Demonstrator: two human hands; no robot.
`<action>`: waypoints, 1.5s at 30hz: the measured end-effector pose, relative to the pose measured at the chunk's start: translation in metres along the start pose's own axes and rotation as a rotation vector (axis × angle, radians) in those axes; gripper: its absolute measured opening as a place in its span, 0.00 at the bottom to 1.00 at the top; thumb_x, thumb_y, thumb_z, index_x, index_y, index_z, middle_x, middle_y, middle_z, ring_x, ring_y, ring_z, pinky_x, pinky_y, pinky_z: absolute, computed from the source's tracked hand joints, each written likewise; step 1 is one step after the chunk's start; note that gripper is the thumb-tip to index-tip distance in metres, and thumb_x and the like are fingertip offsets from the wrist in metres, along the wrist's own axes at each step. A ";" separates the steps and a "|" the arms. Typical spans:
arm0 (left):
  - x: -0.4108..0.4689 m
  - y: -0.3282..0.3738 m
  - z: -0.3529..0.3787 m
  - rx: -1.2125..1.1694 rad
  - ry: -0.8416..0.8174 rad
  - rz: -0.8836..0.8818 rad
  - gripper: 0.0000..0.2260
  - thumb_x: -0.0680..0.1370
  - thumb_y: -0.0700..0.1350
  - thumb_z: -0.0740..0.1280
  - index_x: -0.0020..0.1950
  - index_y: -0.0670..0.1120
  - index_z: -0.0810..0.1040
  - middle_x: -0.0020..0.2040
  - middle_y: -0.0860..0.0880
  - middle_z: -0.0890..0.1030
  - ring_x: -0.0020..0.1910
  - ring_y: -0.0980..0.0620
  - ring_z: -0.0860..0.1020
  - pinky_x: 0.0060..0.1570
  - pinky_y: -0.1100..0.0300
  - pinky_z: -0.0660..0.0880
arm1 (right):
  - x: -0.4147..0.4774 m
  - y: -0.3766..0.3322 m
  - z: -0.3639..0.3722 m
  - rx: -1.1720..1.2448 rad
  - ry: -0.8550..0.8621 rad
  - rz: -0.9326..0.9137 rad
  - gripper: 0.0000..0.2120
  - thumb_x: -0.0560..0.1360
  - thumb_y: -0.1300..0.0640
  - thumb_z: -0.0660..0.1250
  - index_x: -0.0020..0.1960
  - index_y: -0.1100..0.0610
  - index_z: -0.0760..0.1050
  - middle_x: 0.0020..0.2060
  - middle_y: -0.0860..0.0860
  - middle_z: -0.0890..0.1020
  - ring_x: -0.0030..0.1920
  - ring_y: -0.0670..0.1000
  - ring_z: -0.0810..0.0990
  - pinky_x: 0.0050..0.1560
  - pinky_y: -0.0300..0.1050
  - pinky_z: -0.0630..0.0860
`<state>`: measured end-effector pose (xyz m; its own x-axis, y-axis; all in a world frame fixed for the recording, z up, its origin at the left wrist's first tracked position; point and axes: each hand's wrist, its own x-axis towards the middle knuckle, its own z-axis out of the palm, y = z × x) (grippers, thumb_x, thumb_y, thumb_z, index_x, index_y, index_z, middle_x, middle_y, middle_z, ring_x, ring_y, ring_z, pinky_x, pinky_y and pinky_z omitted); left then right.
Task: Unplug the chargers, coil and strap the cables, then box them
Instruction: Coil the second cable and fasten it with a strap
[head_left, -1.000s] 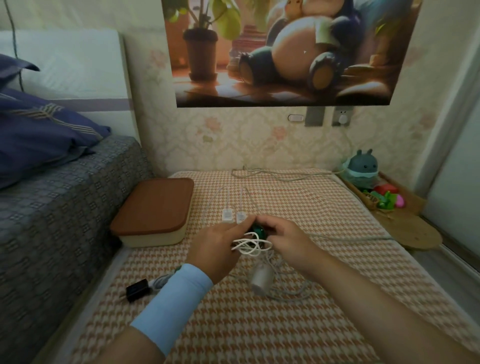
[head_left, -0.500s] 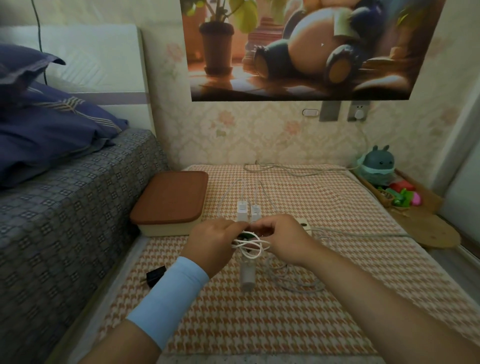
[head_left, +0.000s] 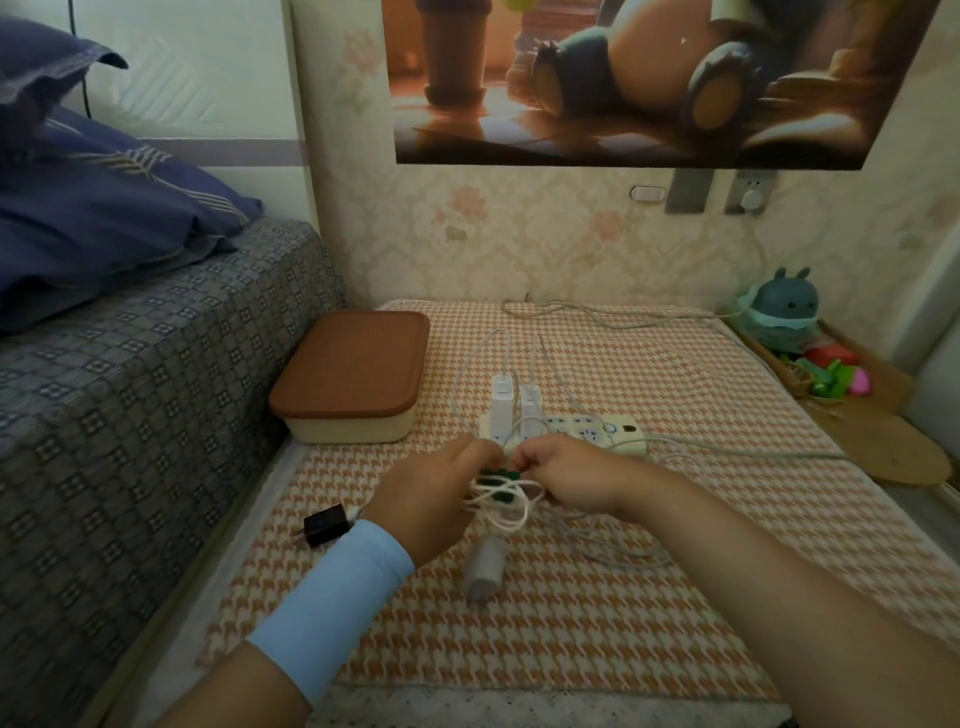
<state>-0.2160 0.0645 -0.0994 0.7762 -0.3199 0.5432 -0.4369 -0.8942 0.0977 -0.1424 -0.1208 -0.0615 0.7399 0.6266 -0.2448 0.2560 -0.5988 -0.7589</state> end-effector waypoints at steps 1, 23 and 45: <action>-0.001 -0.001 0.000 -0.049 -0.036 -0.114 0.14 0.73 0.45 0.70 0.57 0.53 0.74 0.51 0.52 0.80 0.36 0.44 0.79 0.30 0.57 0.70 | 0.004 -0.003 0.001 0.039 0.024 -0.019 0.08 0.81 0.59 0.65 0.46 0.52 0.82 0.40 0.49 0.83 0.40 0.49 0.78 0.45 0.46 0.74; 0.003 -0.029 -0.012 0.103 -0.434 -0.158 0.06 0.76 0.52 0.65 0.50 0.57 0.80 0.45 0.54 0.83 0.44 0.51 0.80 0.40 0.57 0.76 | 0.010 0.025 -0.009 0.041 0.244 0.036 0.09 0.81 0.54 0.67 0.45 0.58 0.80 0.35 0.50 0.83 0.30 0.50 0.79 0.35 0.46 0.76; -0.071 -0.062 -0.032 0.159 -0.446 -0.171 0.10 0.73 0.49 0.73 0.53 0.59 0.85 0.60 0.54 0.77 0.51 0.48 0.79 0.67 0.52 0.63 | 0.075 -0.018 0.090 -0.589 0.130 -0.380 0.15 0.75 0.43 0.71 0.61 0.43 0.81 0.51 0.45 0.84 0.49 0.50 0.81 0.46 0.50 0.80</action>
<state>-0.2588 0.1523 -0.1178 0.9644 -0.2367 0.1175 -0.2392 -0.9709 0.0073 -0.1472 -0.0181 -0.1200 0.5914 0.8030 0.0734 0.7773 -0.5436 -0.3166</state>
